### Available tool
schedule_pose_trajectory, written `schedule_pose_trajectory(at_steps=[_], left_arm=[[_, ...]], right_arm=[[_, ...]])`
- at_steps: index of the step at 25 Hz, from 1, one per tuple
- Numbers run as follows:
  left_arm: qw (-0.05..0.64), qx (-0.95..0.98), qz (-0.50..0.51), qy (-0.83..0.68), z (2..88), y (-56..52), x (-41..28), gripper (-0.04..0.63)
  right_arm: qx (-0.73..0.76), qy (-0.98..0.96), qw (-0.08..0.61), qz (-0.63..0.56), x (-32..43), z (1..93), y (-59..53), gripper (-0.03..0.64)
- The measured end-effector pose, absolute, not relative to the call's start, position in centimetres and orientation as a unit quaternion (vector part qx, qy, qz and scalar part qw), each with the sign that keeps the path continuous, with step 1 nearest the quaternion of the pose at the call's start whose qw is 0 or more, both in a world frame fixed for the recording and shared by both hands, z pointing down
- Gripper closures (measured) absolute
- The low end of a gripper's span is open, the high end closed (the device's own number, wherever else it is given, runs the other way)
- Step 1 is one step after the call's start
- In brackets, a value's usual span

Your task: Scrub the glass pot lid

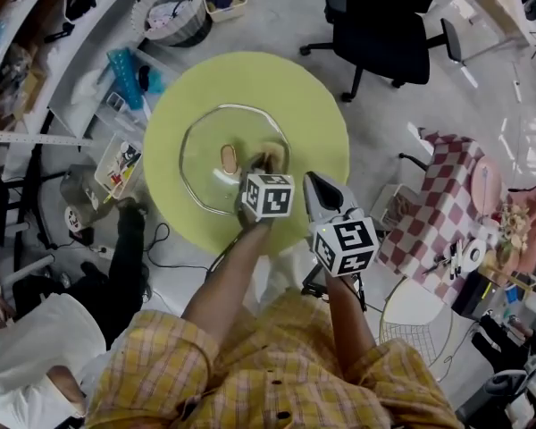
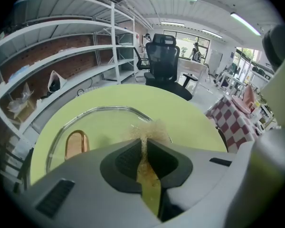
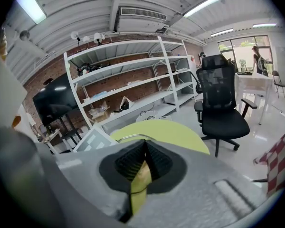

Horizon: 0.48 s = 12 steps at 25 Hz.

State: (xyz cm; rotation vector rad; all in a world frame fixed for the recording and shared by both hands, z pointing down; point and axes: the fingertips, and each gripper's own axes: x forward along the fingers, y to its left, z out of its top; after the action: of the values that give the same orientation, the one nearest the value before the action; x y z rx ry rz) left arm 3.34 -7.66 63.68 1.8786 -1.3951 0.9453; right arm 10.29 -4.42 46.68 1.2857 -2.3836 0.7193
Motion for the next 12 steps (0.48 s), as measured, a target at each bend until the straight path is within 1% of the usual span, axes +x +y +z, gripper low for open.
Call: schedule_pose_trajectory(at_steps=[5, 12], left_arm=[[0.289, 0.729, 0.368, -0.5, 63.8, -6.2, 4.4, 0.558], [0.295, 0.754, 0.375, -0.451, 64.1, -4.5, 5.4, 0.558]], right_arm=[[0.453, -0.837, 0.171, 0.255, 10.2, 46.6, -3.9, 0.618], [0.454, -0.836, 0.172, 0.255, 10.3, 46.3, -3.5, 0.618]])
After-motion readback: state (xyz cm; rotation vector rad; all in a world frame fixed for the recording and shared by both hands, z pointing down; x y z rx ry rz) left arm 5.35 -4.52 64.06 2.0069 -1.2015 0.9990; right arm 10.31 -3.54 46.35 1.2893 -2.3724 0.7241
